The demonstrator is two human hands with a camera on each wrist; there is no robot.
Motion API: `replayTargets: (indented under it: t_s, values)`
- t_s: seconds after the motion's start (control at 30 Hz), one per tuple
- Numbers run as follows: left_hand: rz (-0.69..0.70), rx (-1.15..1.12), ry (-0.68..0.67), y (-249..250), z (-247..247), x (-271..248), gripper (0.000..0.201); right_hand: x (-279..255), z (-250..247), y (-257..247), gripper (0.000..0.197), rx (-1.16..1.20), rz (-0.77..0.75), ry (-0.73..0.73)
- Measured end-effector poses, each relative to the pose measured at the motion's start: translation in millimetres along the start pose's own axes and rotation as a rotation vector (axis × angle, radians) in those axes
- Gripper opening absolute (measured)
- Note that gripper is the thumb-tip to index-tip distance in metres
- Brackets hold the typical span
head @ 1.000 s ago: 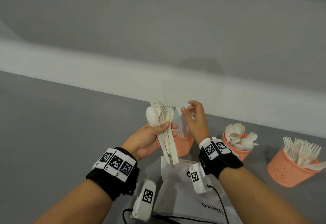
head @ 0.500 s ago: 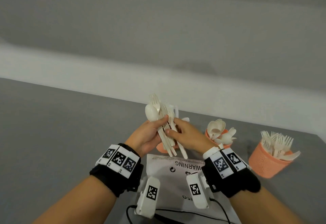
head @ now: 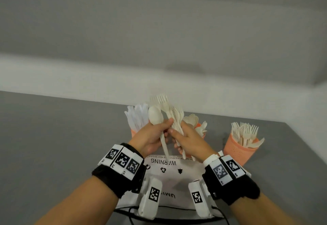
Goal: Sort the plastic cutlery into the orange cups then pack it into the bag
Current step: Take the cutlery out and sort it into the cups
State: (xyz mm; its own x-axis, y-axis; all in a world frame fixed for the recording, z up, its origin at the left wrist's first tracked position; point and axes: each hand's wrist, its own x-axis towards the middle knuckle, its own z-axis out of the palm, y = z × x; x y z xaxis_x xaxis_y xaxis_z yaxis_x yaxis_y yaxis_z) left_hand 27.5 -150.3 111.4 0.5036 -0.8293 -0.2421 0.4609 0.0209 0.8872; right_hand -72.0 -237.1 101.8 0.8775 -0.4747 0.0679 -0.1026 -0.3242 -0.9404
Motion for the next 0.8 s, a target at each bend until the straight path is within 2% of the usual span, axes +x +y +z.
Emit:
replayTargets:
  t_s: [0.1, 0.23, 0.33, 0.47, 0.53, 0.63, 0.73, 0.8]
  values:
    - [0.037, 0.046, -0.021, -6, 12, 2, 0.029, -8, -13, 5, 0.014, 0.285, 0.073, -0.028]
    - [0.103, 0.013, 0.000, -9, 26, 4, 0.013, -16, -28, 14, 0.021, 0.763, 0.165, -0.168]
    - [0.095, -0.007, -0.018, -10, 36, 7, 0.017, -23, -34, 21, 0.023, 0.892, 0.180, -0.230]
    - [-0.027, -0.003, -0.051, -14, 42, 12, 0.022, -30, -42, 28, 0.013, 0.885, 0.136, -0.175]
    - [-0.067, -0.058, -0.083, -17, 48, 12, 0.017, -32, -48, 33, 0.021, 0.889, 0.100, -0.094]
    - [-0.054, -0.143, -0.080, -20, 61, 10, 0.016, -34, -63, 41, 0.026, 0.829, 0.068, 0.072]
    - [-0.095, -0.074, -0.258, -26, 75, 7, 0.016, -38, -79, 41, 0.038, 0.588, 0.041, 0.202]
    - [-0.143, 0.014, -0.380, -31, 83, 5, 0.015, -41, -87, 37, 0.030, 0.512, 0.008, 0.247]
